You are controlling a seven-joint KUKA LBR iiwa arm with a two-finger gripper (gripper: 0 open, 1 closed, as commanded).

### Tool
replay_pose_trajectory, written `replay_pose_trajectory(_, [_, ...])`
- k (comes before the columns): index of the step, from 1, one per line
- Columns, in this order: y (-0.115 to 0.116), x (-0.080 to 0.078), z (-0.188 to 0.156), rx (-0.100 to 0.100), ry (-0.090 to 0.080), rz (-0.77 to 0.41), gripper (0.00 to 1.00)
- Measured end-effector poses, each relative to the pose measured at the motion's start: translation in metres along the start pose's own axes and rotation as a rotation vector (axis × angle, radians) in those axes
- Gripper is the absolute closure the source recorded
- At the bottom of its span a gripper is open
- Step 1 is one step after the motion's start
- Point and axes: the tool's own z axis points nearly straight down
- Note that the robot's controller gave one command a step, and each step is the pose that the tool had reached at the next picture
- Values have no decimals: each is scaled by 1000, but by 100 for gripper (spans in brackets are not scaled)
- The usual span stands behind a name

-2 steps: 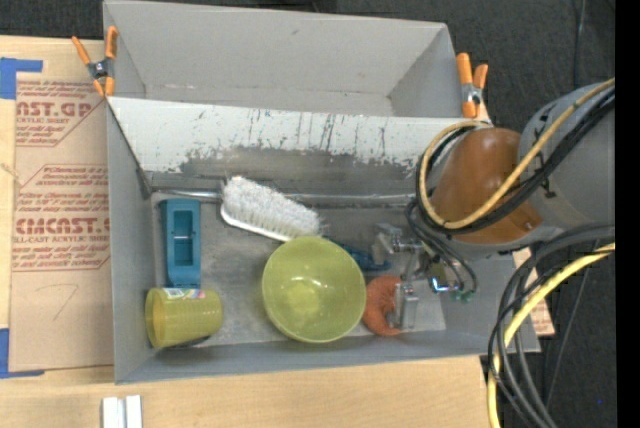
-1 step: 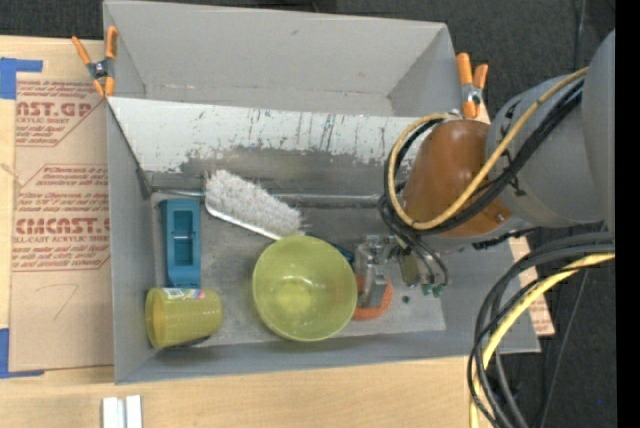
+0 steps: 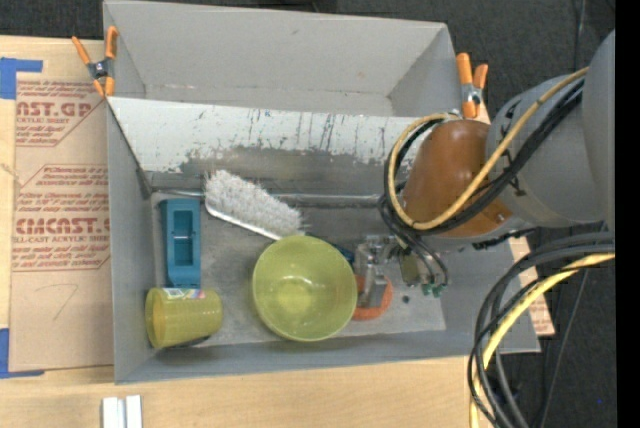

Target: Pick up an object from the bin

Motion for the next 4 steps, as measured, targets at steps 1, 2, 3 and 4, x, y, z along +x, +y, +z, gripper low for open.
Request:
replay_pose_trajectory(1, [8, 1, -87, -1, 5, -3, 100])
replay_pose_trajectory(2, [2, -1, -77, 0, 1, -2, 100])
replay_pose_trajectory(3, [7, -4, -58, -1, 3, -62, 100])
replay_pose_trajectory(4, [8, -6, -63, -1, 0, -89, 100])
